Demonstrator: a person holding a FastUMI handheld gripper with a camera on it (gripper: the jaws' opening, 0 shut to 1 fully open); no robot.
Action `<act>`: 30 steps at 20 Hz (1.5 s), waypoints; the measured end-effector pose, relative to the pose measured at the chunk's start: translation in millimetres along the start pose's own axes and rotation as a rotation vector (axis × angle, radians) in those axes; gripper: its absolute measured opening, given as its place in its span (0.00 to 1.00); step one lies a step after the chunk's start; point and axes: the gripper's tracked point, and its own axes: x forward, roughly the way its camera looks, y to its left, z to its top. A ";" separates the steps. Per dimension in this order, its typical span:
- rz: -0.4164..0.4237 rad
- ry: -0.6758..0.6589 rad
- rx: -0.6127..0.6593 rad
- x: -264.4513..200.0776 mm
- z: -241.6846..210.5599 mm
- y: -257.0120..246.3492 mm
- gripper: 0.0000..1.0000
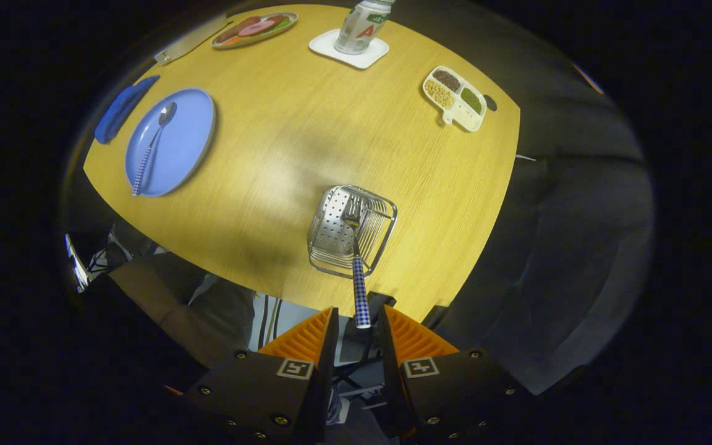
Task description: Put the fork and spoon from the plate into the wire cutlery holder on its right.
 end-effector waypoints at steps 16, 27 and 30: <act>0.133 -0.536 0.331 -48.5 55.0 103.3 0.97; 0.108 -0.831 0.302 -100.6 111.8 140.0 0.97; 0.125 -0.833 0.253 -99.2 126.0 164.4 0.97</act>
